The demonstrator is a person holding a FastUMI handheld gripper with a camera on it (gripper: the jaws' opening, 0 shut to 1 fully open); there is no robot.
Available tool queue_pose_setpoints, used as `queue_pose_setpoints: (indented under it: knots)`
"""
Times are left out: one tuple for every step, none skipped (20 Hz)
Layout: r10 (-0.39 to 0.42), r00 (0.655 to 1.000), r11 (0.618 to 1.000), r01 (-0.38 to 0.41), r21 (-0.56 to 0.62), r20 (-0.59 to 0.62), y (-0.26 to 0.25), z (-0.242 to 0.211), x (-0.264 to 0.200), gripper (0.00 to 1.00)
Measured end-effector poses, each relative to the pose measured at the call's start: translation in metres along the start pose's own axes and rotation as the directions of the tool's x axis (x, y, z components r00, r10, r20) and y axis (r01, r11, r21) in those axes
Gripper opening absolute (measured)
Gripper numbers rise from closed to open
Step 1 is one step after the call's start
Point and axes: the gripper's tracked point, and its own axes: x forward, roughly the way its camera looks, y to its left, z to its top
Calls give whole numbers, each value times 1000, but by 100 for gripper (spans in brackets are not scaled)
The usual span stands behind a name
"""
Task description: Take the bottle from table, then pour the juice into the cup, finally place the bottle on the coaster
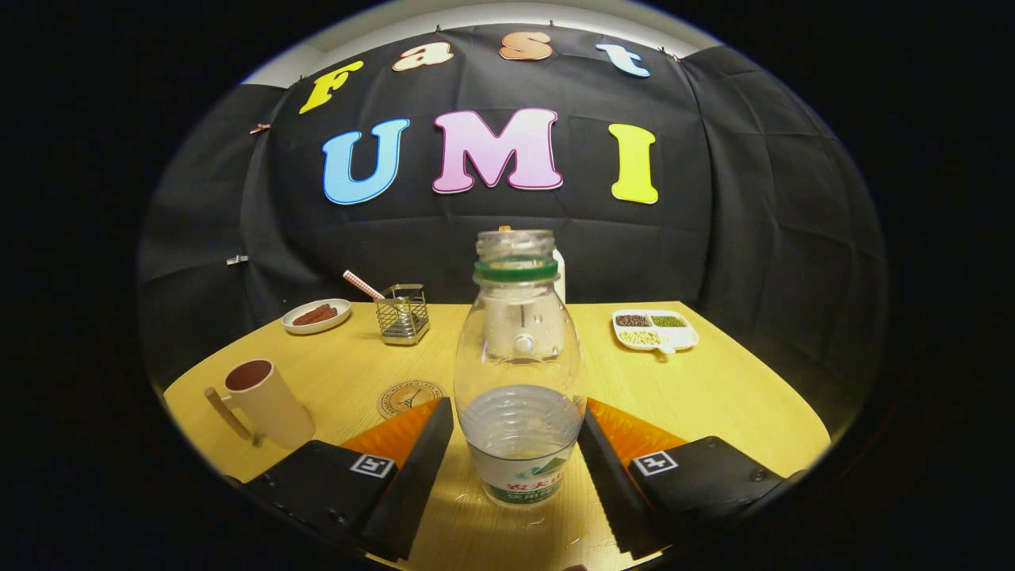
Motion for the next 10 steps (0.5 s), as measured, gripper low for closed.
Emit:
queue_pose_setpoints:
  knots:
    - [2,1000,1000,-2,4,3,0,0,0,88]
    - [6,1000,1000,-6,6,6,0,1,0,86]
    - [10,1000,1000,-10,9,7,0,0,1,86]
    - [13,1000,1000,-13,11,7,0,0,2,86]
    - [11,1000,1000,-11,10,9,-1,1,4,86]
    - [13,1000,1000,-13,11,12,-2,2,5,86]
    - [17,1000,1000,-17,11,12,-1,2,6,79]
    - [21,1000,1000,-21,6,12,0,2,5,79]
    - [26,1000,1000,-26,3,14,0,2,7,79]
    - [30,999,1000,-29,-2,12,1,3,7,79]
